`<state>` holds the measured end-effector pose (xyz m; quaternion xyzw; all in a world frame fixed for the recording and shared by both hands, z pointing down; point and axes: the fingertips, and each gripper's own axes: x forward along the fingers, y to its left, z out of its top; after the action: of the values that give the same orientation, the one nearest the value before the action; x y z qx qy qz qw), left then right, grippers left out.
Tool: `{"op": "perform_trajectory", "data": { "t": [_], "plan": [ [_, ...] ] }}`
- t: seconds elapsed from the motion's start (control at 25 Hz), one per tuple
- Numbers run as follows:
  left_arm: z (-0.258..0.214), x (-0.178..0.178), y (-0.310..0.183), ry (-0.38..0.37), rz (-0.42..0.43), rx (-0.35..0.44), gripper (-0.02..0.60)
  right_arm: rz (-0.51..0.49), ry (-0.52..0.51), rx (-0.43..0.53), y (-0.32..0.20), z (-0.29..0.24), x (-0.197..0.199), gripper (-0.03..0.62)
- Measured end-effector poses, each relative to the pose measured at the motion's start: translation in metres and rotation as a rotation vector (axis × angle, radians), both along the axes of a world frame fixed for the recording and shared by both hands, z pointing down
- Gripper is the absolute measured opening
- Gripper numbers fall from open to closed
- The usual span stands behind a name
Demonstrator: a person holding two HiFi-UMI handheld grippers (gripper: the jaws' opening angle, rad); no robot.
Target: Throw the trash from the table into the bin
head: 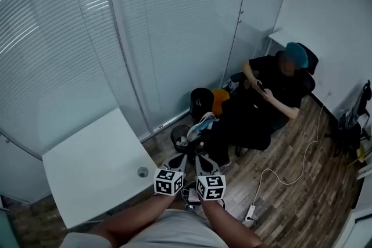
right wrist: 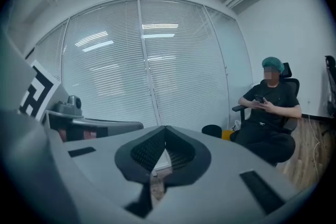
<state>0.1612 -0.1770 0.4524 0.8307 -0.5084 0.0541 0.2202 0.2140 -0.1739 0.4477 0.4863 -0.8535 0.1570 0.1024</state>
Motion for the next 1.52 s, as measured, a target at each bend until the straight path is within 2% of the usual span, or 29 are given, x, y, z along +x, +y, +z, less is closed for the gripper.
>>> {"op": "perform_trajectory", "data": {
  "t": [0.16,0.36,0.6,0.84,0.92,1.16,1.52],
  "plan": [
    [0.016,-0.033,0.018,0.0,-0.111,-0.022,0.005,-0.09,-0.011,-0.035,0.012,0.022,-0.023,0.006],
    [0.036,-0.096,0.047,-0.006,-0.251,-0.064,0.005,-0.197,-0.022,-0.062,0.02,0.032,-0.073,0.006],
    [0.025,-0.178,0.08,0.004,-0.392,-0.037,0.005,-0.354,-0.007,-0.027,0.052,0.018,-0.159,0.006],
    [0.014,-0.275,0.121,-0.013,-0.5,0.019,0.005,-0.459,0.004,-0.01,0.092,0.015,-0.26,0.006],
    [0.013,-0.309,0.134,-0.026,-0.525,0.027,0.005,-0.486,0.011,-0.005,0.106,0.014,-0.296,0.005],
    [0.015,-0.399,0.178,0.01,-0.58,0.02,0.005,-0.549,0.02,0.018,0.15,0.01,-0.396,0.006],
    [0.017,-0.521,0.244,0.006,-0.662,0.018,0.005,-0.637,0.008,0.007,0.214,0.015,-0.525,0.005]
  ]
}}
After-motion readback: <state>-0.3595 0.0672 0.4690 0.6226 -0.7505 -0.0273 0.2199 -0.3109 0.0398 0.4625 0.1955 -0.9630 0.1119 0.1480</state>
